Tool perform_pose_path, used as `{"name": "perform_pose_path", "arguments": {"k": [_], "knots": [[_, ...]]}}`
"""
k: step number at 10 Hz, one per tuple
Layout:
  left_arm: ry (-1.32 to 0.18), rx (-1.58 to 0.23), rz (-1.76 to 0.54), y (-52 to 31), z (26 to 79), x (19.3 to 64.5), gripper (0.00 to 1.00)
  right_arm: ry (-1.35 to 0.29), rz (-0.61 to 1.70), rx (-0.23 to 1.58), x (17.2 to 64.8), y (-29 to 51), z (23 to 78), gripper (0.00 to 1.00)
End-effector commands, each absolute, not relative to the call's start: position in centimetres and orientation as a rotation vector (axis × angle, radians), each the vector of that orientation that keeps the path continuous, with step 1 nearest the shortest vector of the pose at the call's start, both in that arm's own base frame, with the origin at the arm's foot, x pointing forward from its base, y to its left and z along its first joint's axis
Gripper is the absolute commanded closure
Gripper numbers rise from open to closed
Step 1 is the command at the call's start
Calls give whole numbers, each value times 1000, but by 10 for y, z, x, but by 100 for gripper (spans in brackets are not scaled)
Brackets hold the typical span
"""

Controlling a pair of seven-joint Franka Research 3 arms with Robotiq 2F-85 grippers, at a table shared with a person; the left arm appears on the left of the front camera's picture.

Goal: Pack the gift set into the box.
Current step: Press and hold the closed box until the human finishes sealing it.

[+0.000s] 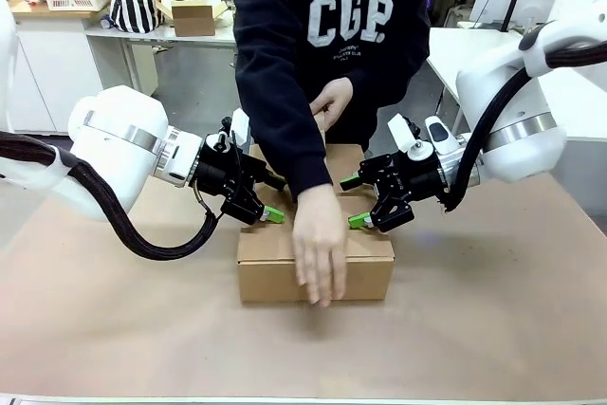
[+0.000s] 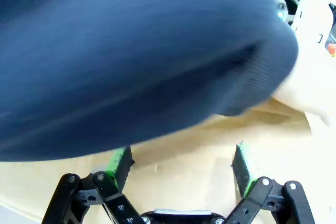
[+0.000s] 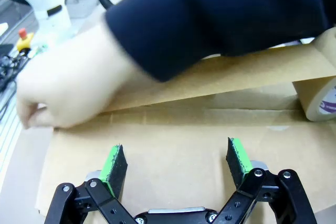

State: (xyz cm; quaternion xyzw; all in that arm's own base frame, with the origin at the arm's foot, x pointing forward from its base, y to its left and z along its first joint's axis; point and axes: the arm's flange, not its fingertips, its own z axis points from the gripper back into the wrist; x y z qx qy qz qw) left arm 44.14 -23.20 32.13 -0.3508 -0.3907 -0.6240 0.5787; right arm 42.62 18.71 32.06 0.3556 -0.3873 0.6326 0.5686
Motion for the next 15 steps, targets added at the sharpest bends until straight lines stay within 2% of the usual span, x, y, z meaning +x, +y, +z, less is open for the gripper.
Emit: {"name": "perform_pose_path", "arguments": {"k": [1,15], "knots": [[-906,-827,-1455,-231,318,440,0,-903,1486,828,425,187,318,0],[-906,-827,-1455,-231,318,440,0,-903,1486,828,425,187,318,0]]}}
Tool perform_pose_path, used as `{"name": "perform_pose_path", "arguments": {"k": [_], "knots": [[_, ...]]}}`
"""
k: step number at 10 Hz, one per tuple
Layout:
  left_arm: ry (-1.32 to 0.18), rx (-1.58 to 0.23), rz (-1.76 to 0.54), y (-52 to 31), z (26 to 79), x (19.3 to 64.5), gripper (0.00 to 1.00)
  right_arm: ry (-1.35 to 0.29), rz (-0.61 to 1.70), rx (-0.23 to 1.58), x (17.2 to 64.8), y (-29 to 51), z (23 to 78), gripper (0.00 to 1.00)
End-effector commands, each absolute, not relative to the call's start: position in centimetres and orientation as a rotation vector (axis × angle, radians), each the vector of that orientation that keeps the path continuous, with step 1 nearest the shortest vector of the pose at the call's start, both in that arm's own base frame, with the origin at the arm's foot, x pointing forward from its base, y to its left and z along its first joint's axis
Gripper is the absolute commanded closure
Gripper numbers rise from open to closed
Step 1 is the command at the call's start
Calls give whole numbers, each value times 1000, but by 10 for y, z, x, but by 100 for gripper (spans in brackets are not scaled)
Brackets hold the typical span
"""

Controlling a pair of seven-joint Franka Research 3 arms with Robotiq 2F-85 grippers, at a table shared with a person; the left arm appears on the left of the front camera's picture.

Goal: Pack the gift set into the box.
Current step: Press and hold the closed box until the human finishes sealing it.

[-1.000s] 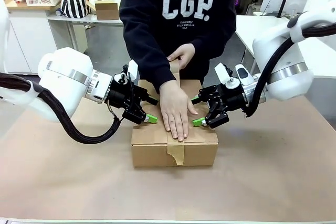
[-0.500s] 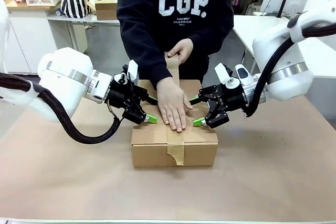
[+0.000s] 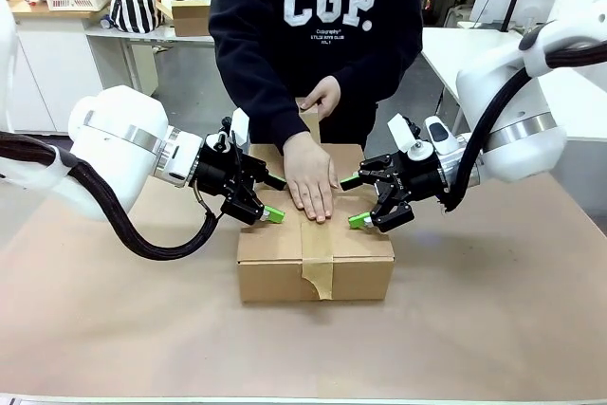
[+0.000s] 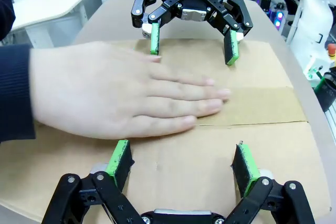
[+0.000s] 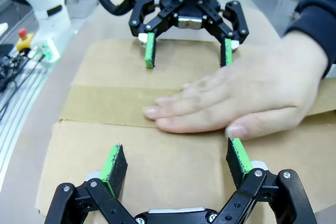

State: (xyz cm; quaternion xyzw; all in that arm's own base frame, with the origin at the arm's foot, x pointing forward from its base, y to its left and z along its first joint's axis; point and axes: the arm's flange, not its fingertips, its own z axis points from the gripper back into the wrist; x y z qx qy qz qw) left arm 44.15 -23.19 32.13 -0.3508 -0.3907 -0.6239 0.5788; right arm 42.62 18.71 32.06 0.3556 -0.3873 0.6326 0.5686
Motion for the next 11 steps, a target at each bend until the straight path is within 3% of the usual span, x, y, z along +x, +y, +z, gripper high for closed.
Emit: {"name": "perform_pose_path", "arguments": {"k": [1,11], "knots": [[-906,-827,-1455,-231,318,440,0,-903,1486,828,425,187,318,0],[-906,-827,-1455,-231,318,440,0,-903,1486,828,425,187,318,0]]}}
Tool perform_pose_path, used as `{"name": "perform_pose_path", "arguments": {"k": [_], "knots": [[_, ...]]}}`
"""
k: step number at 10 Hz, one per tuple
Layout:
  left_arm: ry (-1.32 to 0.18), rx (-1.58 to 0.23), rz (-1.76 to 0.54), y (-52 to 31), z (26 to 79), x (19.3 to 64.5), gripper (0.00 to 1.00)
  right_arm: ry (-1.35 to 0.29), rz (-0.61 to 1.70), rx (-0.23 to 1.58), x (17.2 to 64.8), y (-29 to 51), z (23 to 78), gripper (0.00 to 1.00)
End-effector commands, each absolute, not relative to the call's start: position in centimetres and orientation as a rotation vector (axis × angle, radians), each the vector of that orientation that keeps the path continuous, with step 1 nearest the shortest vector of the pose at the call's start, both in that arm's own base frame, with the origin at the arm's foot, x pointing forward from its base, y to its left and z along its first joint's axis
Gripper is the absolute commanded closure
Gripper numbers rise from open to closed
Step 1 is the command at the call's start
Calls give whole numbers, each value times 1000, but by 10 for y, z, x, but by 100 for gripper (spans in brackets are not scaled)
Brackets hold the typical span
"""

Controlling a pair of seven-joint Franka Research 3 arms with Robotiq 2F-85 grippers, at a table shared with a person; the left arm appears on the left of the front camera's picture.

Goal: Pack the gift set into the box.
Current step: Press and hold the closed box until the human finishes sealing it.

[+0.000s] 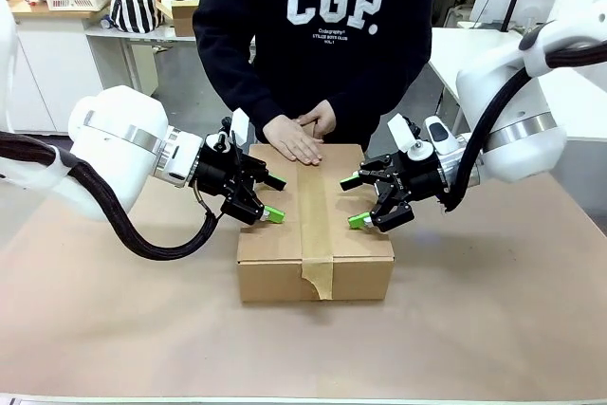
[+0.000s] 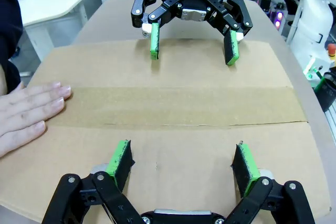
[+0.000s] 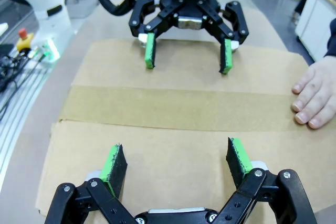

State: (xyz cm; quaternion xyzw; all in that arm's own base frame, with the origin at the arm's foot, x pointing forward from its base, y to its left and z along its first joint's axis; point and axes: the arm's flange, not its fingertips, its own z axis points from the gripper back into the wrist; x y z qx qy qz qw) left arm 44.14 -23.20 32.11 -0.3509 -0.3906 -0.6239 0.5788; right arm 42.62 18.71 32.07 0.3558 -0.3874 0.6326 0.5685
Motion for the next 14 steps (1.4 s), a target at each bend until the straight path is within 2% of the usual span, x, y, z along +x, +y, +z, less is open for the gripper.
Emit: {"name": "perform_pose_path", "arguments": {"k": [1,14], "knots": [[-906,-827,-1455,-231,318,440,0,-903,1486,828,425,187,318,0],[-906,-827,-1455,-231,318,440,0,-903,1486,828,425,187,318,0]]}}
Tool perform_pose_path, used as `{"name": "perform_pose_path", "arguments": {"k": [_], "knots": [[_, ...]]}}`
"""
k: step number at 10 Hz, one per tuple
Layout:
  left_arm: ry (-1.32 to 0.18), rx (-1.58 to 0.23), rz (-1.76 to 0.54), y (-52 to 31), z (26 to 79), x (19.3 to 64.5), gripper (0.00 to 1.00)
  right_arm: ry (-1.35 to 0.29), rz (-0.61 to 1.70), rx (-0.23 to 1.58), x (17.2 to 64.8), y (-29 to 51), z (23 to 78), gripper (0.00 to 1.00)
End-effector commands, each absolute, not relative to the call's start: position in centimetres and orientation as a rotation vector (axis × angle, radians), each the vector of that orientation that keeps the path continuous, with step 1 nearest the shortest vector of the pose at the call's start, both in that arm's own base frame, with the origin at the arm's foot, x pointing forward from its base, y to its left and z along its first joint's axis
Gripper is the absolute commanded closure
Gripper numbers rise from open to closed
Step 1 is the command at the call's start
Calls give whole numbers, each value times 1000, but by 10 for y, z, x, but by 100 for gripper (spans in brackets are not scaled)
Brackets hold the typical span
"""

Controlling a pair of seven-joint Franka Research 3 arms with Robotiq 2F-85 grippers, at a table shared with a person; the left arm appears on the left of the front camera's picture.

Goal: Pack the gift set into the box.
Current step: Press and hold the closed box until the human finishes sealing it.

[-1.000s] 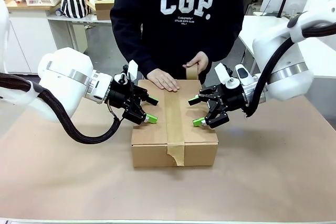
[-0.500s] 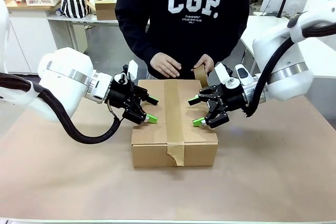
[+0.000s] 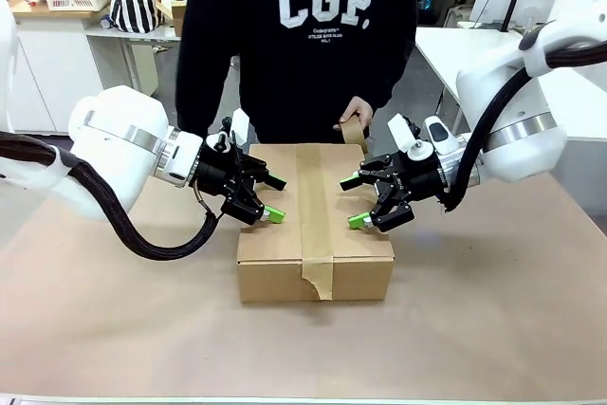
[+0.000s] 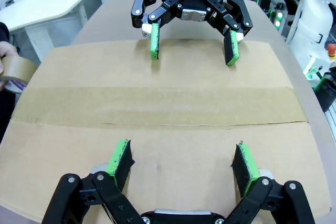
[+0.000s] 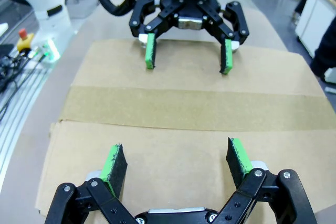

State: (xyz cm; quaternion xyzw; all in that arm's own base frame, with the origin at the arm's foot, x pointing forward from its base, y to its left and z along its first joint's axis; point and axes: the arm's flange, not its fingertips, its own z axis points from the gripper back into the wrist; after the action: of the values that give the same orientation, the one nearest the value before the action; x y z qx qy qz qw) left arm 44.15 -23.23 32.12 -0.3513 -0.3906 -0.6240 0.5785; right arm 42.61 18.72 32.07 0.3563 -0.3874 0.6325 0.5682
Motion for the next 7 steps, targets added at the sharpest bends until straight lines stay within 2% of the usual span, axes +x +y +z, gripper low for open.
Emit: {"name": "perform_pose_path", "arguments": {"k": [1,7], "knots": [[-906,-827,-1455,-231,318,440,0,-903,1486,828,425,187,318,0],[-906,-827,-1455,-231,318,440,0,-903,1486,828,425,187,318,0]]}}
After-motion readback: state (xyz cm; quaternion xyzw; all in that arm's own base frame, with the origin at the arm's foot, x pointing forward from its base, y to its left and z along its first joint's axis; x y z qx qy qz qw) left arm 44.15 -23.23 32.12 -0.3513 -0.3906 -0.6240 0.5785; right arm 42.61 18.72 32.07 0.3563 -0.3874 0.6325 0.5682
